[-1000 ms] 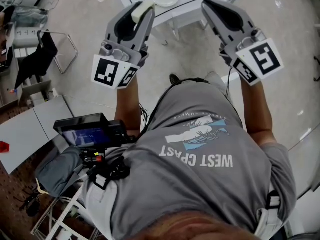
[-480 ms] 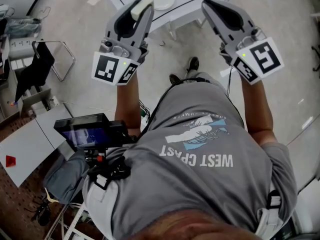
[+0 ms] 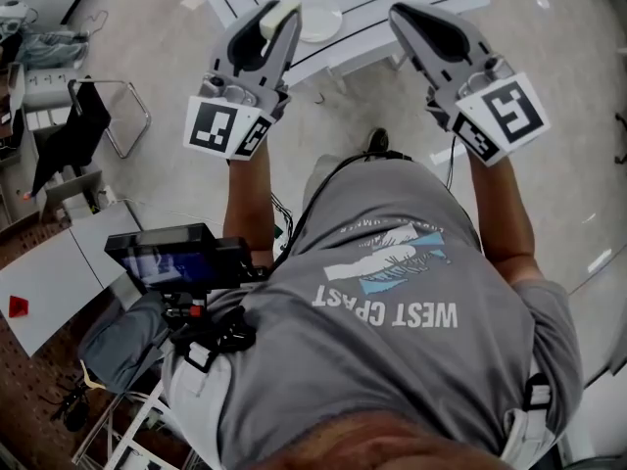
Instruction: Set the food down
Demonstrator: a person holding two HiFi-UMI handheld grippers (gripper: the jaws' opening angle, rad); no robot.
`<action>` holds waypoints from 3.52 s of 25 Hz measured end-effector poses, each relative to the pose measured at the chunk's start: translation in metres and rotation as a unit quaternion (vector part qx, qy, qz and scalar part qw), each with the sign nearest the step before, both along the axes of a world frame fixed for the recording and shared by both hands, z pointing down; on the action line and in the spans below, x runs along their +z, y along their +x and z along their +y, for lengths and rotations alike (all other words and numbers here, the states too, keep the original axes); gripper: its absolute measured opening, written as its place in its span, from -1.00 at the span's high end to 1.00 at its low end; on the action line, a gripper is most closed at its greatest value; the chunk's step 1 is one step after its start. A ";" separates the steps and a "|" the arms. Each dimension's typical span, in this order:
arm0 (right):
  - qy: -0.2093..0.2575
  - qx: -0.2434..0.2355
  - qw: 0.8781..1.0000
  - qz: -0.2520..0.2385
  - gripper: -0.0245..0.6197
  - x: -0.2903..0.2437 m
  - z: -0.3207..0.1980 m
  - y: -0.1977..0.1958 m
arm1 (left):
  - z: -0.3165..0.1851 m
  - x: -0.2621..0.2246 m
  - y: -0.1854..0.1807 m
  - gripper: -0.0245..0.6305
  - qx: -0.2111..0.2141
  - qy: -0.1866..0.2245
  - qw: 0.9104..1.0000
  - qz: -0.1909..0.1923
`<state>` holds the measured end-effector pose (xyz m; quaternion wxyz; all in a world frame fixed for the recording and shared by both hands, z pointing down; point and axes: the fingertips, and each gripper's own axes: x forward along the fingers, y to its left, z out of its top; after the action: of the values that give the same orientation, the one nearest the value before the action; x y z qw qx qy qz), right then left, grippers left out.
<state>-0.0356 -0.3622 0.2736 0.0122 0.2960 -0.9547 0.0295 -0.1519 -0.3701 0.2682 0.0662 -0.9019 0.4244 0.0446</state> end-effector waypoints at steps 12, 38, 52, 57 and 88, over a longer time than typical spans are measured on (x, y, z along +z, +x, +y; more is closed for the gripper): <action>-0.024 -0.002 1.000 0.008 0.88 0.017 0.007 0.000 | -0.012 0.042 -0.002 0.60 -0.013 -0.042 0.998 -0.037; -0.107 0.039 0.993 0.021 0.88 0.065 -0.067 -0.018 | -0.149 0.246 -0.038 0.60 -0.016 -0.211 0.962 -0.171; -0.136 0.055 0.989 0.028 0.88 0.083 -0.084 -0.005 | -0.178 0.342 -0.032 0.60 -0.008 -0.270 0.925 -0.268; -0.142 0.058 0.988 0.031 0.88 0.087 -0.088 -0.002 | -0.179 0.365 -0.031 0.60 -0.011 -0.273 0.912 -0.307; -0.160 0.059 0.984 0.054 0.88 0.085 -0.075 -0.004 | -0.166 0.392 -0.024 0.60 0.008 -0.192 0.843 -0.503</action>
<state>-0.0400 -0.4376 0.3583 0.1091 0.3468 -0.9166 0.1661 -0.1760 -0.5363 0.6603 0.0955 -0.7984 0.3260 -0.4971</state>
